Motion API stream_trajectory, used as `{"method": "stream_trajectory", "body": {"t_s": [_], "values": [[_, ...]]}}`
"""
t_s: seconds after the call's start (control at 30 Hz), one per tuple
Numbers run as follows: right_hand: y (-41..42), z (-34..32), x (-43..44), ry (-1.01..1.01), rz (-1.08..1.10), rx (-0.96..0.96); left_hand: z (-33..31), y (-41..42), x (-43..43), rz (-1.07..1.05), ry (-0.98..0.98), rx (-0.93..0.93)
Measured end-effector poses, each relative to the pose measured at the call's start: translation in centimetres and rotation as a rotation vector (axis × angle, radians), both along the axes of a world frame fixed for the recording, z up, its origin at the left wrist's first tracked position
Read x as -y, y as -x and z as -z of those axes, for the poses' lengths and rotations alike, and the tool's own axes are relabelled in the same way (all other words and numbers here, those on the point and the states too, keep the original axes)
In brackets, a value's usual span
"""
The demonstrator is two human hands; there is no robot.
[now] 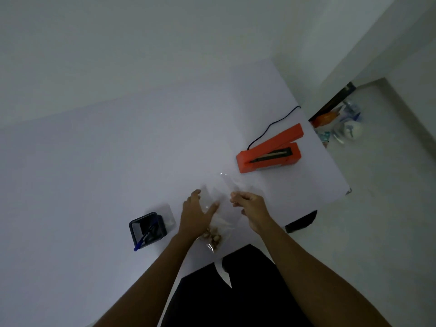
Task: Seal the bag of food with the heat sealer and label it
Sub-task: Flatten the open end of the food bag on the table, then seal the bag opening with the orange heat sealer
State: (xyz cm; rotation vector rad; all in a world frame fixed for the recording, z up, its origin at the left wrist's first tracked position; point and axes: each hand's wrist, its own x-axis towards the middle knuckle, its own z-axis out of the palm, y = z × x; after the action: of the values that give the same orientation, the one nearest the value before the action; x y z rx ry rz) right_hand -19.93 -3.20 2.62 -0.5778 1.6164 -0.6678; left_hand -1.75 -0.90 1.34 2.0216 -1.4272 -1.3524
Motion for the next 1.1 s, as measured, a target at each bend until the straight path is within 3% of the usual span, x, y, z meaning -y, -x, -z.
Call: {"method": "stream_trajectory", "body": {"t_s": [0.17,0.27,0.5,0.7,1.1], "values": [[3.1,-2.3,2.1,0.010,-0.089,-0.005,-3.3,2.4,4.7,-0.132,-0.016,-0.416],[5.9,-3.3,3.5,0.011,-0.127,0.018,-4.5,4.6,6.4,-0.208,-0.048,-0.533],[13.9,-3.5,6.9,-0.042,-0.262,0.070,-3.3,12.2,7.9,-0.301,-0.183,-0.544],[19.6,-2.3,10.2,-0.071,-0.213,0.110,-2.6,18.3,8.8,-0.446,-0.202,-0.554],[21.6,0.7,13.9,0.043,-0.368,0.033,-1.7,22.7,11.1,-0.598,-0.173,-0.526]]}}
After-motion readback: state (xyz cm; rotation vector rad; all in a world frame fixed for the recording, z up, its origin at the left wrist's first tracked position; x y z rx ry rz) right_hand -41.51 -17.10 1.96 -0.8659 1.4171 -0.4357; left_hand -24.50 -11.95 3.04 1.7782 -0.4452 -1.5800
